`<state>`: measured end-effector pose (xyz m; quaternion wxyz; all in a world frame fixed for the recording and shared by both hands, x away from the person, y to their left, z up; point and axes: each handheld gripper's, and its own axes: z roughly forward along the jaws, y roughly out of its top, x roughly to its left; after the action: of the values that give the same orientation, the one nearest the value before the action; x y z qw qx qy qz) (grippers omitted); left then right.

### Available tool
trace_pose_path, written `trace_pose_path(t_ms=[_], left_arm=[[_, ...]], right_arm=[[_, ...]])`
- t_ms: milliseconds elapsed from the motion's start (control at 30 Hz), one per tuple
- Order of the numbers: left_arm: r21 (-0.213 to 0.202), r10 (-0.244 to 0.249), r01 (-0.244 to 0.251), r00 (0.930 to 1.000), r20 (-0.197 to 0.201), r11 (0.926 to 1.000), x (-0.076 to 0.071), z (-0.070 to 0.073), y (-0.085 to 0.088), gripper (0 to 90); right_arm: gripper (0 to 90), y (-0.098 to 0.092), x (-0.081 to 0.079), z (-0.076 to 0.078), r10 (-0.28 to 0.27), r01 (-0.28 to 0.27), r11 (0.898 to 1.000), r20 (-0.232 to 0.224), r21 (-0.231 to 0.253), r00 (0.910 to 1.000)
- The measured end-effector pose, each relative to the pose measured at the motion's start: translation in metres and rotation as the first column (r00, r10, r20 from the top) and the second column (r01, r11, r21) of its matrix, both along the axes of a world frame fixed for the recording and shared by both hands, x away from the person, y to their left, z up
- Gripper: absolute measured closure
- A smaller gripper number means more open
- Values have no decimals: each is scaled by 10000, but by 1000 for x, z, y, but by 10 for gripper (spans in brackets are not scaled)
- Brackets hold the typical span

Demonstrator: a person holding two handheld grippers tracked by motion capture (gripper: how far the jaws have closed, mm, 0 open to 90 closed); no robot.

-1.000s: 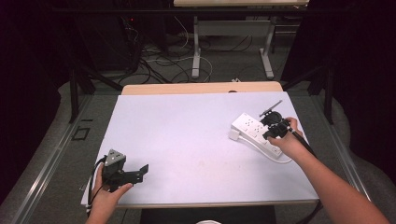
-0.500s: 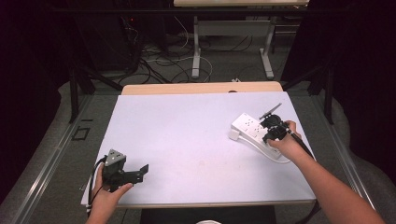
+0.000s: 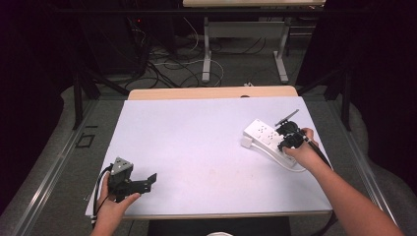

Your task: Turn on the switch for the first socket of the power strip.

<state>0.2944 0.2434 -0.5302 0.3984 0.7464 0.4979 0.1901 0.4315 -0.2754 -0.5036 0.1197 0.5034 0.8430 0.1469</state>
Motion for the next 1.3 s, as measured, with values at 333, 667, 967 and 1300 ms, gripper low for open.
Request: trace_pose_path(t_ms=[333, 667, 967, 1300], left_arm=[[55, -39, 39, 10000, -24, 10000, 0, 0, 0, 29], [80, -29, 29, 10000, -31, 10000, 0, 0, 0, 31], [55, -14, 14, 10000, -44, 10000, 1, 0, -1, 31], [60, -47, 47, 10000, -30, 10000, 1, 0, -1, 31]], right_arm=[[895, 1, 0, 0, -14, 13, 10000, -57, -75, 10000], [895, 1, 0, 0, -19, 19, 10000, -73, -81, 10000], [900, 1, -1, 0, -73, 72, 10000, -91, -56, 9999], [900, 4, -1, -3, 235, -233, 9995, 77, -217, 9997]])
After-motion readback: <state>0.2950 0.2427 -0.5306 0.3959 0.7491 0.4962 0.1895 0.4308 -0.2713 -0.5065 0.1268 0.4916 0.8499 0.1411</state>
